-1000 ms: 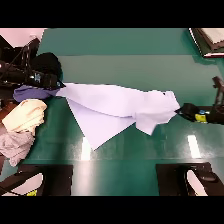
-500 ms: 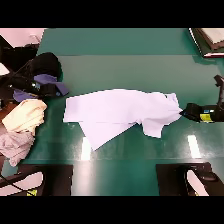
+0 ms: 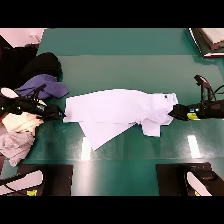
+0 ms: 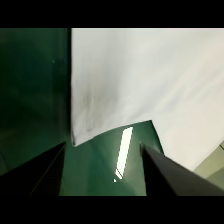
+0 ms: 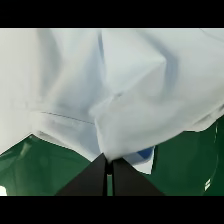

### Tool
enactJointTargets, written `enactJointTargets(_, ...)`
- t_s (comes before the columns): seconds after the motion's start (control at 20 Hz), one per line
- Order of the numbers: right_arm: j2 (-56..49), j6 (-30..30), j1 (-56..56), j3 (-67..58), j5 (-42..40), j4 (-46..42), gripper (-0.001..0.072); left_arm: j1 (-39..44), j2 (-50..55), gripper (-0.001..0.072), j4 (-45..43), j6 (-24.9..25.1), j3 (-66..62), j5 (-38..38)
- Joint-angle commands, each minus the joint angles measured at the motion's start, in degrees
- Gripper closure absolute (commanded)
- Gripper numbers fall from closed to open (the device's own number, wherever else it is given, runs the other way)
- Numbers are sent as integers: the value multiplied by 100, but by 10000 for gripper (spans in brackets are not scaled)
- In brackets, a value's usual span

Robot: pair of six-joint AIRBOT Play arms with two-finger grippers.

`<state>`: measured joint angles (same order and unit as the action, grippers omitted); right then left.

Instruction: Fold the shirts.

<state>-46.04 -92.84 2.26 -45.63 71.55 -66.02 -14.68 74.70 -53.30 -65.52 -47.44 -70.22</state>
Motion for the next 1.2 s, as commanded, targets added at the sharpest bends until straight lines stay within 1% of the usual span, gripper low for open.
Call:
enactJointTargets(0.0,146,-74,22,-4,-114,-4,696,-17,7,167,192,146,356,404)
enactJointTargets(0.15,444,-74,376,-4,-105,-2,696,-17,7,168,258,146,452,452)
enactJointTargets(0.2,544,-74,522,-4,-105,-2,696,-17,7,194,291,146,452,470)
enactJointTargets(0.25,640,-74,671,-4,-87,0,696,-17,7,343,348,149,452,509)
enactJointTargets(0.3,728,-74,791,-4,-59,-2,696,17,7,428,380,149,452,584)
enactJointTargets(0.55,1010,-70,1228,-4,157,-4,696,562,7,427,424,140,452,844)
enactJointTargets(0.6,1047,-70,1283,-4,179,-2,696,643,7,468,424,74,452,839)
enactJointTargets(0.65,1084,-66,1318,-4,208,-7,696,660,4,676,426,46,450,804)
enactJointTargets(0.75,1110,-48,1353,-4,227,-2,697,627,0,685,444,-26,402,625)
enactJointTargets(0.9,1110,59,1344,-37,109,122,696,629,-227,686,358,-61,-205,192)
enactJointTargets(1.0,1108,225,1344,-323,-37,313,696,629,-667,686,361,-223,-973,138)
enactJointTargets(1.15,1001,291,1344,-1458,-262,354,697,629,-1410,686,363,-356,-2623,74)
